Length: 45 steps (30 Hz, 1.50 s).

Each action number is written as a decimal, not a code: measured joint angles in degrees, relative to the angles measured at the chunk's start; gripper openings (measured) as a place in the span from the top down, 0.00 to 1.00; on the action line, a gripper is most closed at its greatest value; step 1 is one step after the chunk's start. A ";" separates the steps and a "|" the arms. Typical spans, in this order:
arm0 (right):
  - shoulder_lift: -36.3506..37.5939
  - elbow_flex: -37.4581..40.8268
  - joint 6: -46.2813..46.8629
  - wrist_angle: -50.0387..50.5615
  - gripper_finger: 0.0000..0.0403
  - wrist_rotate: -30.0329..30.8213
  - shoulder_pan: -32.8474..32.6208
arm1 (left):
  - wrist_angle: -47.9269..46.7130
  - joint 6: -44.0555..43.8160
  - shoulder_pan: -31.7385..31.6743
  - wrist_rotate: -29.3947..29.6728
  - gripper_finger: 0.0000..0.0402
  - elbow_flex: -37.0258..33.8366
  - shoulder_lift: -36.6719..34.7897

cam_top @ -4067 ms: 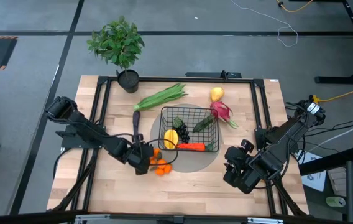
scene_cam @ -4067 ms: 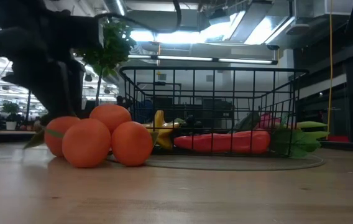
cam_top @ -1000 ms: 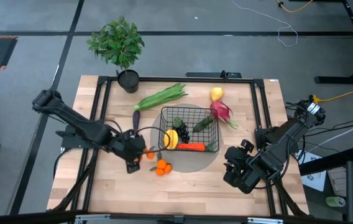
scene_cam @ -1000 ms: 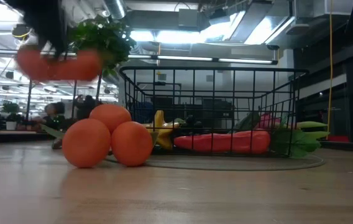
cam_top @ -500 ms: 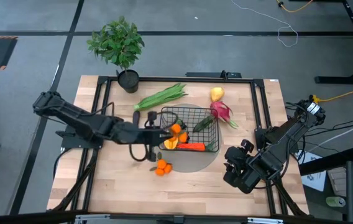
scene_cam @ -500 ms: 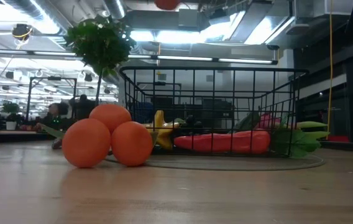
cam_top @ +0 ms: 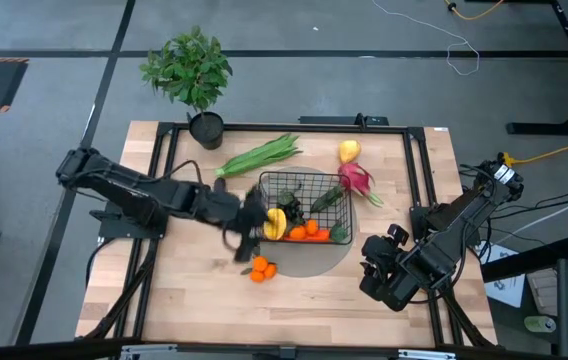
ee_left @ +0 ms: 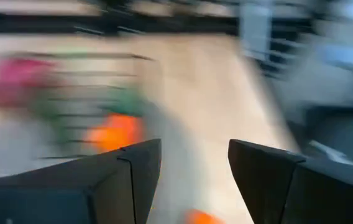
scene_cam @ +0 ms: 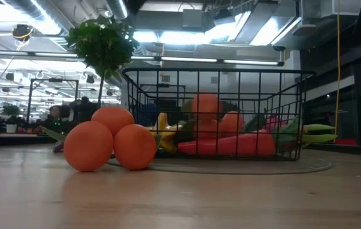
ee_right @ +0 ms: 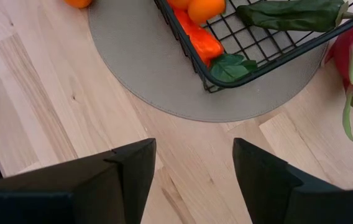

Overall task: Build produce basket
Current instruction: Put the orange tangerines into the black wire basket

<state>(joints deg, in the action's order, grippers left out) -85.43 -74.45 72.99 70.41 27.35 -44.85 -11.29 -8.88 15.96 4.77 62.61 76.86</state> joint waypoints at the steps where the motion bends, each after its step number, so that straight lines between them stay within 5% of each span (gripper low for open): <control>1: 0.00 0.01 0.00 0.03 0.49 0.00 -0.01 | -0.57 -0.60 1.63 -3.88 0.56 -0.04 0.16; 3: 0.00 0.00 0.00 0.07 0.49 0.00 0.01 | -0.09 -0.91 5.16 -8.72 0.57 -0.44 2.15; 5: 0.00 -0.01 0.00 0.21 0.49 0.00 0.00 | -1.03 1.23 8.83 -7.41 0.57 -1.40 4.90; 11: 0.00 0.00 0.03 0.26 0.49 0.00 0.00 | -0.43 14.43 15.54 20.62 0.57 -1.57 15.15; 16: 0.00 0.00 0.07 0.22 0.49 -0.44 -0.01 | 5.41 13.23 15.33 16.69 0.57 -1.48 20.34; 21: 0.00 0.00 0.04 0.15 0.49 -0.54 -0.03 | 0.71 7.86 13.63 16.57 0.57 -1.57 23.29; 27: 0.00 -0.01 0.28 0.13 0.49 -1.55 -0.03 | -12.81 -3.45 13.96 14.60 0.57 -1.43 23.88; 34: 0.00 0.01 0.34 -0.12 0.49 -1.55 -0.01 | -42.25 -24.91 17.38 13.40 0.57 2.23 23.35; 39: 0.00 0.01 0.37 -0.26 0.49 -1.55 -0.01 | -56.55 -34.58 19.40 22.66 0.57 5.52 23.37; 45: 0.00 -0.01 0.33 -0.24 0.49 -1.53 -0.01 | -63.31 -35.64 22.06 32.48 0.57 11.47 23.37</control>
<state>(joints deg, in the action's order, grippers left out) -85.43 -74.46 73.32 70.17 25.82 -44.86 -74.60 -44.53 38.02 37.25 74.08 100.22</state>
